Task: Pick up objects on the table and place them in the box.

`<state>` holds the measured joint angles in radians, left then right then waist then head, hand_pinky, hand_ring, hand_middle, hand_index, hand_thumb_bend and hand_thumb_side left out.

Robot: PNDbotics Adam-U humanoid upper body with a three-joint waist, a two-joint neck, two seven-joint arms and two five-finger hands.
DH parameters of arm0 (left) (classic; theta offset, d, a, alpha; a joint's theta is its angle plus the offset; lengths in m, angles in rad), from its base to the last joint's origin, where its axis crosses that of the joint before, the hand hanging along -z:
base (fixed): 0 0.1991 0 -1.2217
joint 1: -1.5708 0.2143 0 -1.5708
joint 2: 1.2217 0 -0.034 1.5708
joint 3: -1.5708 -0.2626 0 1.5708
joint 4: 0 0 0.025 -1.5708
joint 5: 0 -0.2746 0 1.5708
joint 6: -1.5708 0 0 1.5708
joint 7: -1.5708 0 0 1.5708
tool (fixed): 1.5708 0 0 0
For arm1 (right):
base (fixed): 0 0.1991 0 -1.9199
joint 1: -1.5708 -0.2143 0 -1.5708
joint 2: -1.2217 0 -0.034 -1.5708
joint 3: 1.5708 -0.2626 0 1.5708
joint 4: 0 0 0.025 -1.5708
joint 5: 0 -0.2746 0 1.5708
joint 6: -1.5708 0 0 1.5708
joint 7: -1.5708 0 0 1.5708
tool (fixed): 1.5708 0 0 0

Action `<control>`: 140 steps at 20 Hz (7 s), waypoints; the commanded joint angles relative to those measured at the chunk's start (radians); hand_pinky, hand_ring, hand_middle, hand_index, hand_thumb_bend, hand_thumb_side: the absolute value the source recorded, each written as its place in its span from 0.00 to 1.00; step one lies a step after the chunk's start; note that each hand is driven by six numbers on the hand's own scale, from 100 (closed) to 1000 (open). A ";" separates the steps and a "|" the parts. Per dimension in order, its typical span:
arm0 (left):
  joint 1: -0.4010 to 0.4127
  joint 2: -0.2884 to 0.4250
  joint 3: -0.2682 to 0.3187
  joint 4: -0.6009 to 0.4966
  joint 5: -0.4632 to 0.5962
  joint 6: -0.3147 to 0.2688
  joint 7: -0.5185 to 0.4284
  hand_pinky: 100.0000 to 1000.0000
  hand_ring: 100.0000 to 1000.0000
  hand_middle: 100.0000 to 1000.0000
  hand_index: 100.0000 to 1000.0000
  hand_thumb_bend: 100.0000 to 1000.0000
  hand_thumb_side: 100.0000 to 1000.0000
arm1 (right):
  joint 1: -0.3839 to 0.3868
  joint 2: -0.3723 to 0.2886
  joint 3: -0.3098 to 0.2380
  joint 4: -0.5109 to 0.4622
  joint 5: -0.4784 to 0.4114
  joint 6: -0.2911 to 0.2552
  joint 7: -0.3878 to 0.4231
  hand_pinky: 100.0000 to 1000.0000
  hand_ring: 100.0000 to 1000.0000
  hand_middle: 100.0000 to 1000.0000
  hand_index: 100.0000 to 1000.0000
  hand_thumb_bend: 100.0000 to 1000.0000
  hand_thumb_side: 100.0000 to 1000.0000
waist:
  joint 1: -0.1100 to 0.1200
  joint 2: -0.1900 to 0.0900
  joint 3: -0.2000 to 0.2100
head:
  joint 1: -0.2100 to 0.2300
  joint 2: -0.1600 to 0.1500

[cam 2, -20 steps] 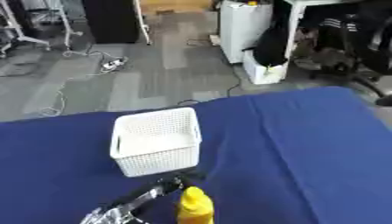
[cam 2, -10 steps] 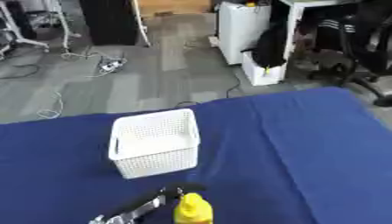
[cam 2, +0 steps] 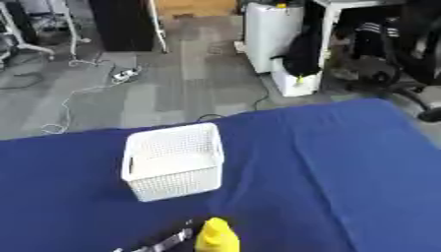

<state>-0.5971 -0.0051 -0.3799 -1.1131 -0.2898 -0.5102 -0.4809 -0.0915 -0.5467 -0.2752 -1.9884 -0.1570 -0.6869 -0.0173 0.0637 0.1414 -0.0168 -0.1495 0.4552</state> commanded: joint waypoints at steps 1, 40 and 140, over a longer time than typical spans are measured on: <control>-0.019 -0.017 0.014 0.010 -0.037 0.002 0.017 0.27 0.31 0.57 0.82 0.40 0.35 | -0.016 -0.035 -0.002 -0.012 -0.004 -0.001 0.003 0.54 0.52 0.60 0.70 0.00 0.85 | -0.007 -0.009 -0.002 | 0.001 -0.013; -0.189 0.140 0.086 -0.231 -0.092 0.280 0.387 0.00 0.00 0.00 0.21 0.00 0.49 | 0.017 -0.053 -0.003 -0.012 0.007 0.005 0.015 0.54 0.52 0.59 0.70 0.00 0.85 | 0.009 -0.047 0.020 | 0.008 -0.052; -0.230 0.165 0.193 -0.699 0.152 0.343 0.616 0.53 0.47 0.59 0.72 0.34 0.31 | 0.053 -0.036 -0.029 -0.012 0.030 0.024 -0.054 0.53 0.53 0.61 0.71 0.00 0.84 | -0.002 -0.057 0.052 | 0.108 -0.120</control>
<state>-0.8183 0.1570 -0.2019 -1.7501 -0.1633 -0.1766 0.1301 -0.0361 -0.5628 -0.2899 -1.9884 -0.1323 -0.6623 -0.0626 0.0705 0.0987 0.0354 -0.0490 0.3490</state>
